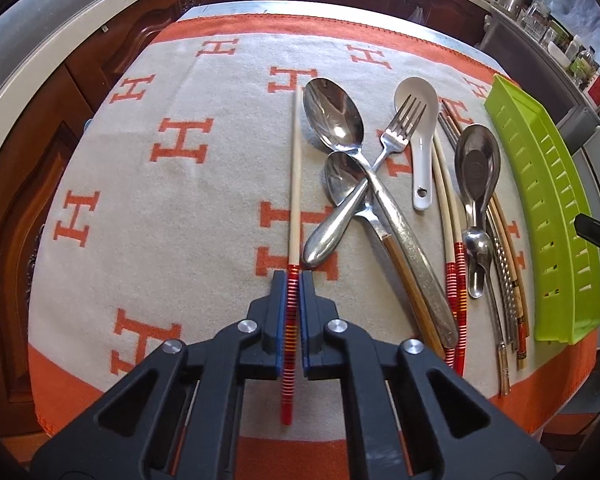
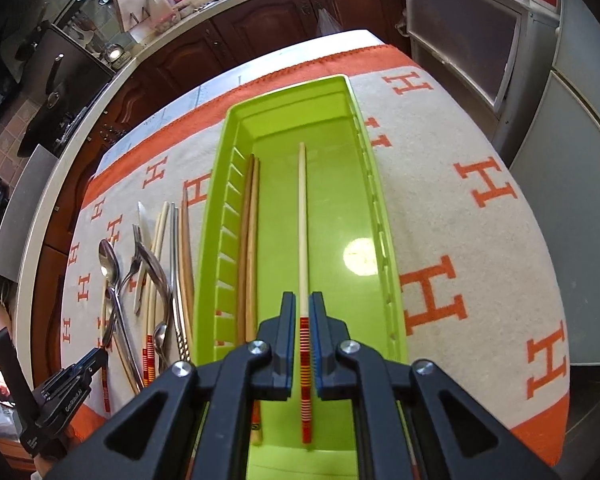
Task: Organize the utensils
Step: 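Place the red-striped chopstick in the green tray while left tool grasps another red-striped chopstick, then carry the red-striped chopstick into the green tray and open the left tool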
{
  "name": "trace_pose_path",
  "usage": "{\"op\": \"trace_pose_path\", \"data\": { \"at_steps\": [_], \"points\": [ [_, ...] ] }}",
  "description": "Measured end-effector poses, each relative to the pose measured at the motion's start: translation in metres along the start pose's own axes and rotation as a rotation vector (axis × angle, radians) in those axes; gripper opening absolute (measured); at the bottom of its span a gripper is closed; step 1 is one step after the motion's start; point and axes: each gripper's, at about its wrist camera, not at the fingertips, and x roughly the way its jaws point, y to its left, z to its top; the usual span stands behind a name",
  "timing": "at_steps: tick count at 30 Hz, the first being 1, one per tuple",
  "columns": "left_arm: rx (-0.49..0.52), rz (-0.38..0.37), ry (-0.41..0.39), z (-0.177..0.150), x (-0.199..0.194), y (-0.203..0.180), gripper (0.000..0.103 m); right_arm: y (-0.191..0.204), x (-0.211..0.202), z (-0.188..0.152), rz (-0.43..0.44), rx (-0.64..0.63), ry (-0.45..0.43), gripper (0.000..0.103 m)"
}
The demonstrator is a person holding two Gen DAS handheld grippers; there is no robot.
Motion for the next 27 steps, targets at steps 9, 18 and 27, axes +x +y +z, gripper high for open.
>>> {"op": "trace_pose_path", "data": {
  "at_steps": [9, 18, 27],
  "points": [
    [-0.066, 0.008, -0.061, -0.006, -0.020, 0.009, 0.003, 0.015, -0.018, -0.007, 0.040, -0.061, -0.050, 0.007],
    [-0.048, -0.049, -0.130, 0.007, -0.065, -0.009, 0.003, 0.016, -0.026, -0.011, 0.060, -0.070, -0.058, 0.007],
    [0.109, -0.208, -0.143, 0.042, -0.101, -0.111, 0.003, 0.005, -0.041, -0.009, 0.041, -0.048, -0.072, 0.007]
  ]
}}
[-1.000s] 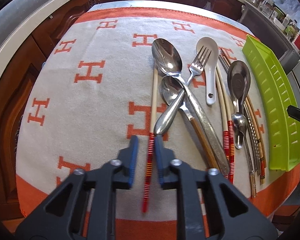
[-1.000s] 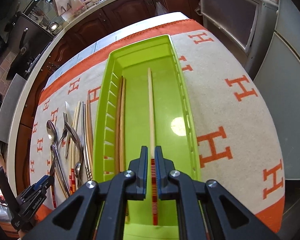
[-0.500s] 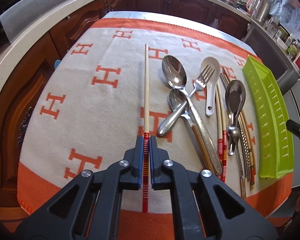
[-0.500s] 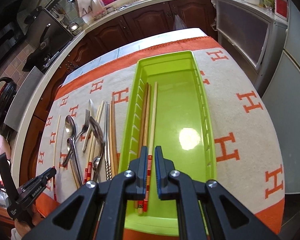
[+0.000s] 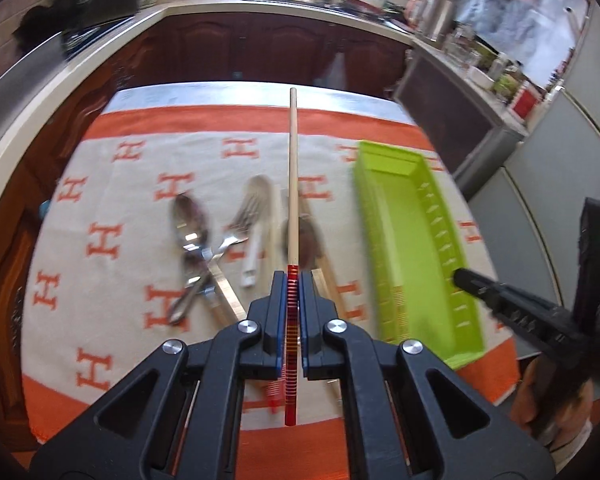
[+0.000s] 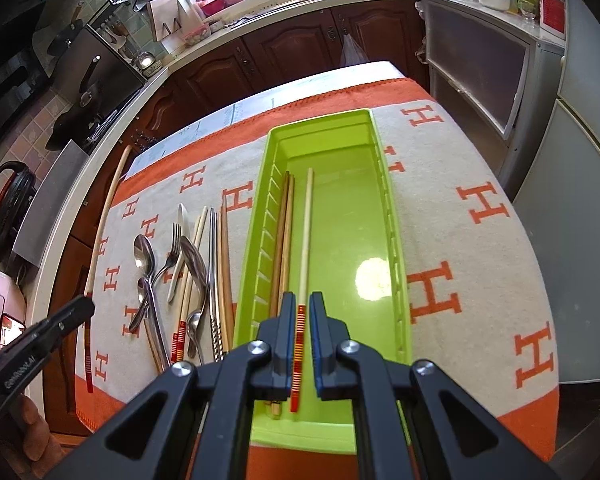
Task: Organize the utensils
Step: 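Carry the red-striped chopstick into the green tray and open the left tool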
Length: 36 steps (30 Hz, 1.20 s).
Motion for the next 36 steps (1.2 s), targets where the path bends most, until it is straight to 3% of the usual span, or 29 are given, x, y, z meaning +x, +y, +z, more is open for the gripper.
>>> {"op": "trace_pose_path", "data": {
  "at_steps": [8, 13, 21, 28, 33, 36],
  "points": [
    [0.051, -0.077, 0.047, 0.025, 0.030, -0.088, 0.003, -0.016, -0.021, -0.001, -0.019, 0.028, -0.042, 0.007],
    [0.041, -0.083, 0.135, 0.020, 0.070, -0.110, 0.003, -0.025, -0.022, -0.003, -0.034, 0.043, -0.039, 0.007],
    [0.072, -0.067, 0.239, -0.002, 0.106, -0.114, 0.004, -0.032, -0.014, -0.007, -0.049, 0.051, -0.015, 0.007],
    [0.111, -0.062, 0.231, -0.011, 0.089, -0.105, 0.004, -0.028, -0.009, -0.012, -0.043, 0.041, 0.004, 0.007],
    [0.124, -0.040, 0.180, -0.010, 0.066, -0.095, 0.025, -0.021, -0.009, -0.013, -0.041, 0.027, 0.002, 0.007],
    [0.124, -0.015, 0.147, -0.009, 0.052, -0.086, 0.026, -0.016, -0.009, -0.013, -0.039, 0.016, 0.005, 0.007]
  ]
}}
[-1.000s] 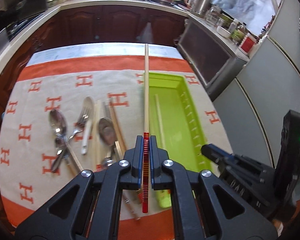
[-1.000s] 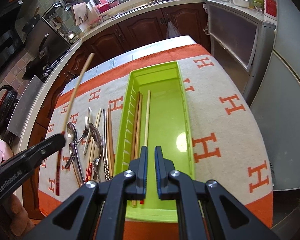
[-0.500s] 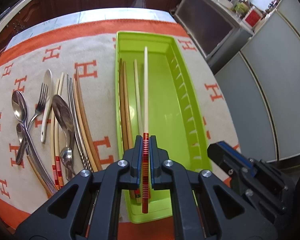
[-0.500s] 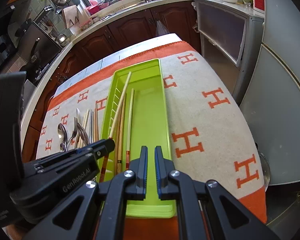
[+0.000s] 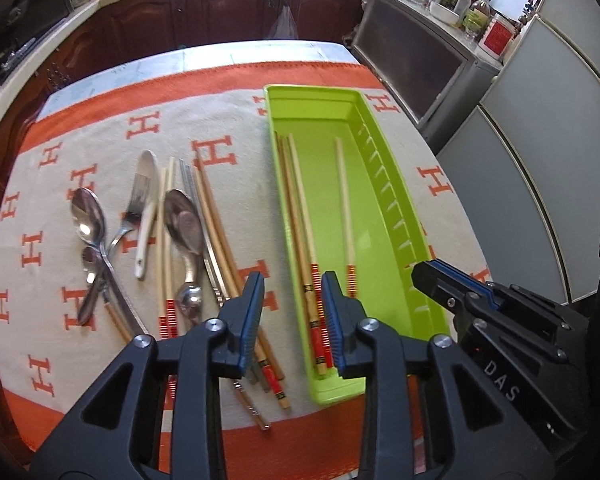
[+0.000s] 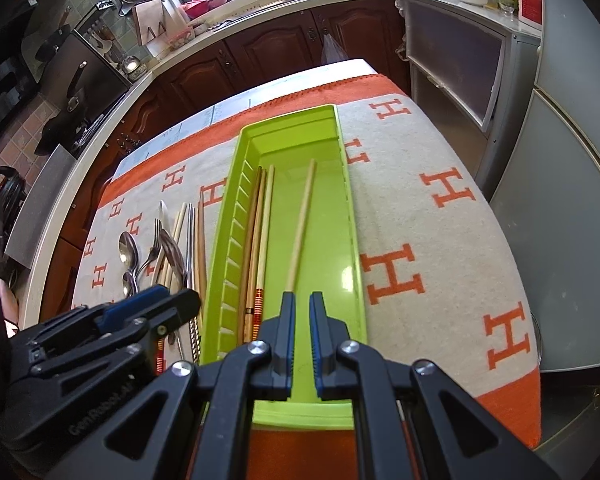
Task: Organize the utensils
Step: 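Carry the red-striped chopstick into the green tray and open the left tool, then move the open right tool toward the spoons and fork in the pile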
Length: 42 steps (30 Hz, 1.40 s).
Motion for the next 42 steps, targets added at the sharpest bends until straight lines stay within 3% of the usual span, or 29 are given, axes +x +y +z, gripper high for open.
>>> {"op": "trace_pose_path", "data": {
  "at_steps": [21, 42],
  "points": [
    [-0.098, 0.163, -0.027, -0.039, -0.031, 0.088, 0.027, 0.048, 0.002, -0.009, 0.011, -0.099, 0.024, 0.007],
    [-0.249, 0.247, -0.029, -0.073, -0.040, 0.194, 0.027, 0.149, 0.029, -0.005, 0.091, -0.285, 0.120, 0.007]
  ]
}}
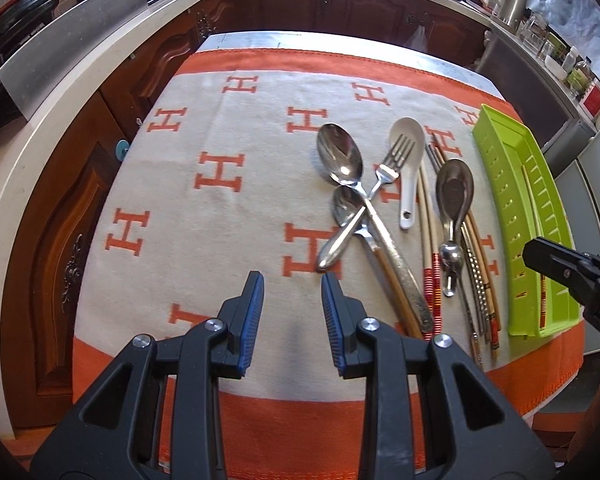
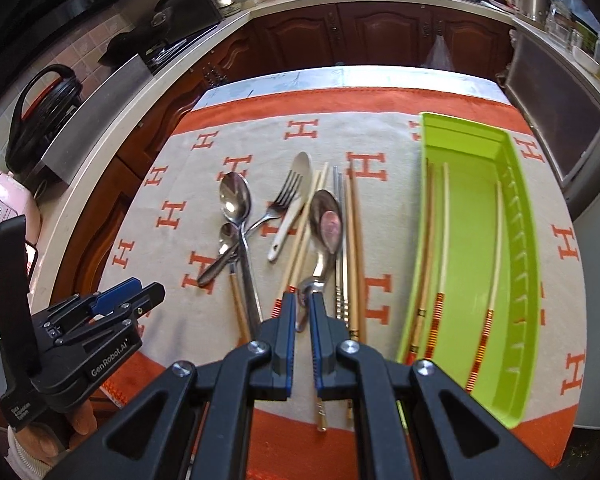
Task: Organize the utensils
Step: 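Move the open right tool toward the spoons and fork in the pile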
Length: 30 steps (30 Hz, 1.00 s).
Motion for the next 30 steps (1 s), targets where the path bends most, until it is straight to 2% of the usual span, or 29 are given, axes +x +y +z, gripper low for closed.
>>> {"op": "trace_pose_path", "data": {
  "at_steps": [7, 22, 24, 30],
  "points": [
    [-0.018, -0.004, 0.009, 0.007, 0.011, 0.023, 0.027, 0.014, 0.028, 0.014, 0.027, -0.017, 0.062, 0.007],
    [-0.051, -0.032, 0.060, 0.009, 0.040, 0.041, 0.027, 0.034, 0.117, 0.041, 0.161, -0.093, 0.186, 0.008],
    [-0.053, -0.034, 0.062, 0.009, 0.042, 0.043, 0.027, 0.033, 0.124, 0.043, 0.175, -0.094, 0.190, 0.014],
    [-0.073, -0.047, 0.079, 0.009, 0.051, 0.047, 0.027, 0.030, 0.129, 0.044, 0.247, -0.112, 0.165, 0.015]
  ]
}}
